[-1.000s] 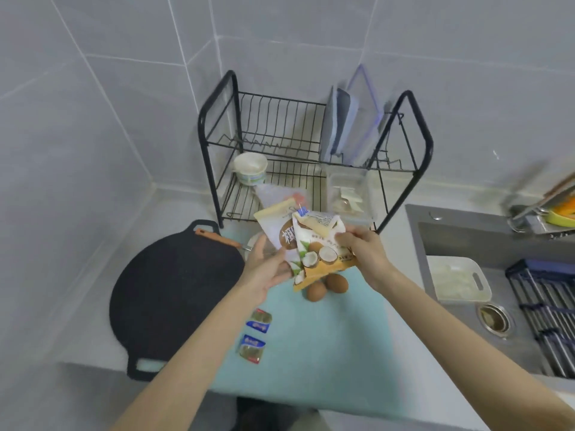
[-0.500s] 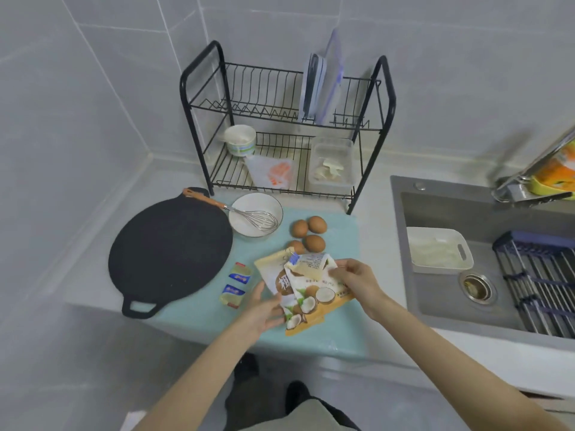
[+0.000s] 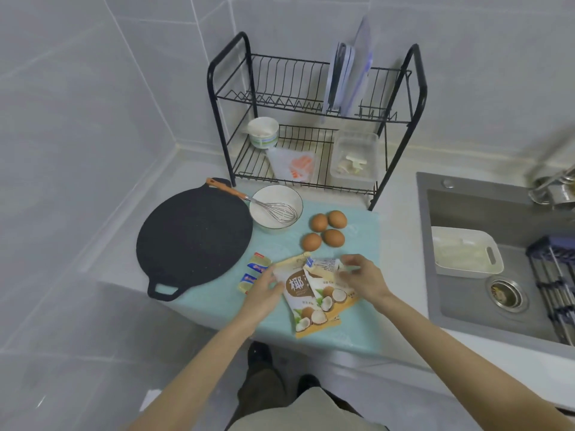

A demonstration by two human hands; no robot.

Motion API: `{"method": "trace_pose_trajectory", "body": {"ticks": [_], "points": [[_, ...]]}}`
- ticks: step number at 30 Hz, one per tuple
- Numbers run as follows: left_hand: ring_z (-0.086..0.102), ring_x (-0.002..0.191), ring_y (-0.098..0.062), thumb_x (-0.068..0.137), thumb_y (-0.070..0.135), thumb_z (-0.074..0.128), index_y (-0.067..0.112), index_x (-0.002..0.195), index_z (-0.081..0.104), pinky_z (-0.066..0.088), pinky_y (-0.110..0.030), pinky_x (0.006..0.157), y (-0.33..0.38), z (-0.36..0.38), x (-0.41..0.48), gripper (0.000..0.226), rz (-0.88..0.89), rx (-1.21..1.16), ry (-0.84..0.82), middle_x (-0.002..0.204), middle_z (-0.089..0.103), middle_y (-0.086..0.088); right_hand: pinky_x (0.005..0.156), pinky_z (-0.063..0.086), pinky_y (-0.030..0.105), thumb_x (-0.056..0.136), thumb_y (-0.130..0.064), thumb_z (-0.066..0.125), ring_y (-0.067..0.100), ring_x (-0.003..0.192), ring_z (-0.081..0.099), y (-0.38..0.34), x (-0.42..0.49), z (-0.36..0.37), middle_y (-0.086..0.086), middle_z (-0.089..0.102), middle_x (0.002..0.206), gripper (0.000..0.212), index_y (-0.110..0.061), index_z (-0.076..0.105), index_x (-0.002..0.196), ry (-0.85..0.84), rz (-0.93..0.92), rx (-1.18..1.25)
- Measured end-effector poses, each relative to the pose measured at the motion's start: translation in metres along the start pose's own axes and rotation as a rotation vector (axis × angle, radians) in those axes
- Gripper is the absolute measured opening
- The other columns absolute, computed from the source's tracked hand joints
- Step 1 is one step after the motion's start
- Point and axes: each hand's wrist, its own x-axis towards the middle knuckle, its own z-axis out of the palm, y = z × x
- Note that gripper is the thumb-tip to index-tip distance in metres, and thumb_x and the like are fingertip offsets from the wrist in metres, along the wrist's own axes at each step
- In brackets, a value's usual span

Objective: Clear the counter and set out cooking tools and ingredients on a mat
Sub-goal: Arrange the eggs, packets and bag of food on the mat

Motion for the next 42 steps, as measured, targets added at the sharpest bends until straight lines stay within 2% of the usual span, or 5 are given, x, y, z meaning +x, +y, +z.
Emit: {"method": "trace_pose_trajectory", "body": {"ticks": [9, 15, 23, 32, 42], "points": [[0.055, 0.107, -0.011, 0.097, 0.016, 0.045, 0.027, 0.135, 0.047, 0.047, -0.027, 0.086, 0.067, -0.047, 0.036, 0.04, 0.203, 0.033, 0.071, 0.13, 0.054, 0.004, 0.087, 0.048, 0.028, 0.085, -0.005, 0.061, 0.017, 0.092, 0.06, -0.088, 0.027, -0.011, -0.002, 0.064, 0.104, 0.032, -0.016, 0.061, 0.116, 0.076, -0.281, -0.036], [0.053, 0.116, -0.014, 0.096, 0.015, 0.046, 0.02, 0.133, 0.05, 0.042, -0.035, 0.102, 0.125, -0.089, 0.084, 0.037, 0.337, 0.036, 0.083, 0.127, 0.058, 0.0, 0.081, 0.043, 0.021, 0.089, -0.008, 0.059, 0.013, 0.09, 0.057, -0.15, 0.067, -0.009, -0.008, 0.06, 0.111, 0.033, -0.015, 0.059, 0.12, 0.118, -0.343, -0.014], [0.052, 0.119, -0.014, 0.097, 0.014, 0.044, 0.016, 0.134, 0.05, 0.037, -0.021, 0.093, 0.152, -0.115, 0.163, 0.037, 0.394, 0.197, 0.049, 0.129, 0.058, -0.005, 0.095, 0.044, 0.034, 0.088, -0.013, 0.061, 0.023, 0.108, 0.055, -0.183, 0.157, 0.018, 0.006, 0.055, 0.127, 0.043, -0.009, 0.052, 0.13, 0.068, -0.153, -0.123], [0.039, 0.132, -0.023, 0.1, 0.02, 0.037, 0.019, 0.144, 0.039, 0.037, -0.038, 0.102, 0.128, -0.13, 0.215, 0.044, 0.532, 0.909, -0.068, 0.146, 0.042, -0.005, 0.106, 0.032, 0.039, 0.091, -0.033, 0.054, 0.031, 0.119, 0.051, -0.169, 0.243, 0.058, 0.01, 0.057, 0.129, 0.053, -0.028, 0.037, 0.141, 0.162, 0.06, -0.319], [0.018, 0.143, -0.031, 0.103, 0.025, 0.031, 0.017, 0.148, 0.027, 0.022, -0.044, 0.115, 0.11, -0.12, 0.227, 0.047, 0.505, 1.061, -0.145, 0.155, 0.024, -0.011, 0.084, 0.036, 0.034, 0.082, -0.012, 0.052, 0.032, 0.106, 0.045, -0.163, 0.271, 0.081, 0.008, 0.065, 0.106, 0.042, -0.03, 0.056, 0.119, 0.434, 0.039, -0.364]]}}
